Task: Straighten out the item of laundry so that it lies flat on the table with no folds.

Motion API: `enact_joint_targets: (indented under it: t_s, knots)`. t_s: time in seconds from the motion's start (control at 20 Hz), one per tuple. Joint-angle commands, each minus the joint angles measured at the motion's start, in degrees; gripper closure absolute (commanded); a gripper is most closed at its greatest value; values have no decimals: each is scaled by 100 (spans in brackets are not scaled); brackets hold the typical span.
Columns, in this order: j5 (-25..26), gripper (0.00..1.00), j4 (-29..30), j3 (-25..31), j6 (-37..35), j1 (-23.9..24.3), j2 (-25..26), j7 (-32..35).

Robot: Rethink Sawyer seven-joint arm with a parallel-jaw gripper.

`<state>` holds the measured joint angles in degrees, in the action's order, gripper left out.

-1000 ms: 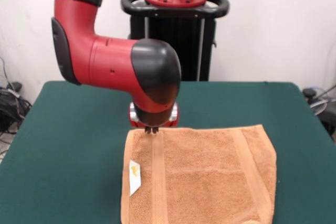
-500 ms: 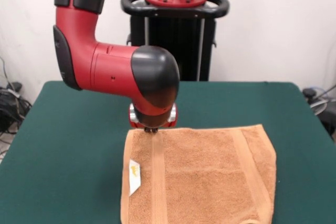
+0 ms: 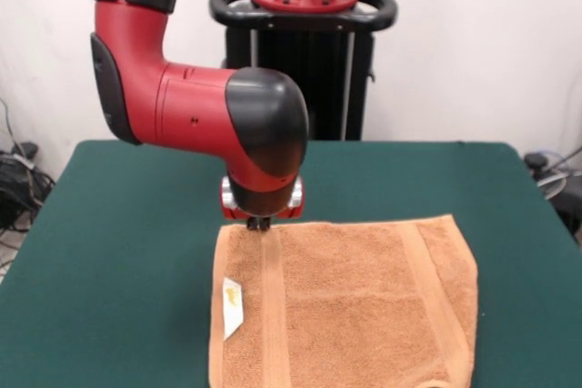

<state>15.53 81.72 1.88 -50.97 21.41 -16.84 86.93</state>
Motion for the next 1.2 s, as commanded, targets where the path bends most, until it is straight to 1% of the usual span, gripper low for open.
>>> enact_joint_targets:
  t_s: [0.05, 0.25, 0.55, 0.75, 0.8, 0.95, 1.2]
  knots:
    - [579, 100, -10, -26, 541, -96, 272, 213]
    - [541, 100, 103, 29, 410, -96, 107, 203]
    - [577, 100, 166, -22, -132, -249, -189, 160]
    - [812, 100, 166, -303, -837, -522, -356, 44]
    - [859, 100, 88, -364, -1036, -604, -369, 26]
    - [864, 100, 119, -362, -1188, -659, -451, 29]
    - [697, 100, 418, -175, -1099, -587, -778, 75]
